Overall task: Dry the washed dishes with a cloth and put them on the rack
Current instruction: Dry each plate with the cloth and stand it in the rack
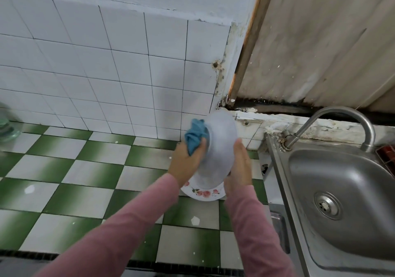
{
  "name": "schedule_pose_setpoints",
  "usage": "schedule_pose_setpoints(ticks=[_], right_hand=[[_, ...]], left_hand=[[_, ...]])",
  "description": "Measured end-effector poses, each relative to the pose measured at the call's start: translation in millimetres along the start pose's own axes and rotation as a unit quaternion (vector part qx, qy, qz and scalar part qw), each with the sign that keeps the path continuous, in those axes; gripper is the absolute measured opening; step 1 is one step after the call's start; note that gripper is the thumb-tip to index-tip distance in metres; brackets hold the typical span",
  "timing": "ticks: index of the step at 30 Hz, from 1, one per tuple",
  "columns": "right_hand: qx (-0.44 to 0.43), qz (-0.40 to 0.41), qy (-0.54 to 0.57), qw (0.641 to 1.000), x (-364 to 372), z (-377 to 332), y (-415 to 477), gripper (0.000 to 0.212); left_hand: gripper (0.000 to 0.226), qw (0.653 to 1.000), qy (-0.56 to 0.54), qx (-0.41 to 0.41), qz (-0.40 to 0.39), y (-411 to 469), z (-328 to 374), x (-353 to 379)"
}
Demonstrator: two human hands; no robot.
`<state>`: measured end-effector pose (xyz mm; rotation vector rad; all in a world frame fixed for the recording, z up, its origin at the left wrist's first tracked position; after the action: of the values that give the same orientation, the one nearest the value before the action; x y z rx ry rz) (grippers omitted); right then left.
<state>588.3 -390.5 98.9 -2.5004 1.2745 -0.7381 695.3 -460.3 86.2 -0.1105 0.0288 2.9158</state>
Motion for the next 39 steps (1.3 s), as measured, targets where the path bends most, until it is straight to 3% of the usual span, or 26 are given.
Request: schedule_pose_setpoints(ticks=[3, 5, 9, 10, 11, 13, 15, 16, 18, 20, 22, 24, 26, 28, 31, 32, 33, 34, 37, 38, 39], right_hand=[[-0.007, -0.028, -0.011, 1.000, 19, 4, -8, 0.040], [-0.015, -0.043, -0.028, 0.999, 22, 2, -9, 0.037], [-0.022, -0.073, -0.068, 0.995, 15, 6, -17, 0.036], [-0.029, -0.062, -0.083, 0.994, 15, 8, -18, 0.037], [-0.028, -0.056, -0.087, 0.994, 15, 8, -19, 0.038], [-0.013, -0.054, -0.069, 0.996, 16, 4, -19, 0.040], [-0.003, -0.051, -0.037, 0.998, 16, 0, -15, 0.040], [0.001, -0.048, -0.025, 0.999, 16, -1, -14, 0.039], [0.005, -0.044, -0.023, 0.999, 14, 1, -14, 0.041], [0.000, -0.037, -0.052, 0.998, 12, 7, -16, 0.042], [0.003, -0.046, -0.062, 0.997, 10, 12, -20, 0.043], [0.010, -0.056, -0.065, 0.996, 11, 15, -22, 0.044], [0.004, -0.048, -0.059, 0.997, 13, 17, -22, 0.043], [0.011, -0.047, -0.045, 0.998, 13, 17, -21, 0.046], [0.031, -0.081, -0.038, 0.995, 10, 17, -23, 0.043], [0.031, -0.085, -0.043, 0.995, 8, 18, -22, 0.041], [0.033, -0.084, -0.044, 0.995, 8, 19, -21, 0.041], [0.032, -0.080, -0.039, 0.995, 8, 20, -19, 0.041], [0.006, -0.070, -0.057, 0.996, 9, 22, -12, 0.039], [-0.004, -0.067, -0.064, 0.996, 9, 21, -11, 0.039], [-0.002, -0.068, -0.066, 0.995, 9, 20, -11, 0.040]], left_hand=[[0.066, 0.978, 0.114, 0.169, -0.048, 1, -3, 20], [0.069, 0.967, 0.142, 0.212, -0.027, 10, -7, 19], [0.049, 0.994, 0.071, 0.059, 0.058, 31, -3, 8], [0.044, 0.993, 0.083, 0.053, 0.070, 33, 0, 7], [0.042, 0.988, 0.112, 0.079, 0.067, 30, 2, 6], [0.048, 0.958, 0.185, 0.215, 0.043, 16, 2, 6], [0.056, 0.893, 0.267, 0.361, 0.020, 5, -6, 10], [0.058, 0.872, 0.287, 0.395, 0.011, 4, -10, 11], [0.060, 0.888, 0.279, 0.365, 0.006, 12, -11, 8], [0.060, 0.959, 0.190, 0.212, 0.019, 23, -6, 3], [0.061, 0.980, 0.150, 0.124, 0.050, 24, -5, 1], [0.060, 0.949, 0.224, 0.213, 0.057, 13, -10, 0], [0.062, 0.889, 0.303, 0.341, 0.034, 2, -21, 1], [0.061, 0.881, 0.311, 0.357, 0.024, 3, -24, 0], [0.044, 0.975, 0.181, 0.123, 0.046, 14, -9, -1], [0.042, 0.984, 0.154, 0.067, 0.062, 17, -4, -2], [0.044, 0.982, 0.163, 0.074, 0.066, 15, -1, -4], [0.048, 0.970, 0.192, 0.132, 0.065, 11, -2, -5], [0.060, 0.886, 0.307, 0.344, 0.038, 0, -14, 0], [0.061, 0.881, 0.311, 0.356, 0.033, 1, -19, 0], [0.061, 0.898, 0.291, 0.329, 0.033, 3, -18, 0]])
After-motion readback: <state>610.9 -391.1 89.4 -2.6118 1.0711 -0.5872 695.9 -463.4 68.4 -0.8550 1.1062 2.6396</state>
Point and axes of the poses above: each hand's wrist, its own y-axis towards the middle knuckle, its own x-axis out of the palm, z = x × y, the point moved 1 cm from there along y, towards the middle knuckle, and after that the axes turned 11 degrees about z, right-handed, at the moved point
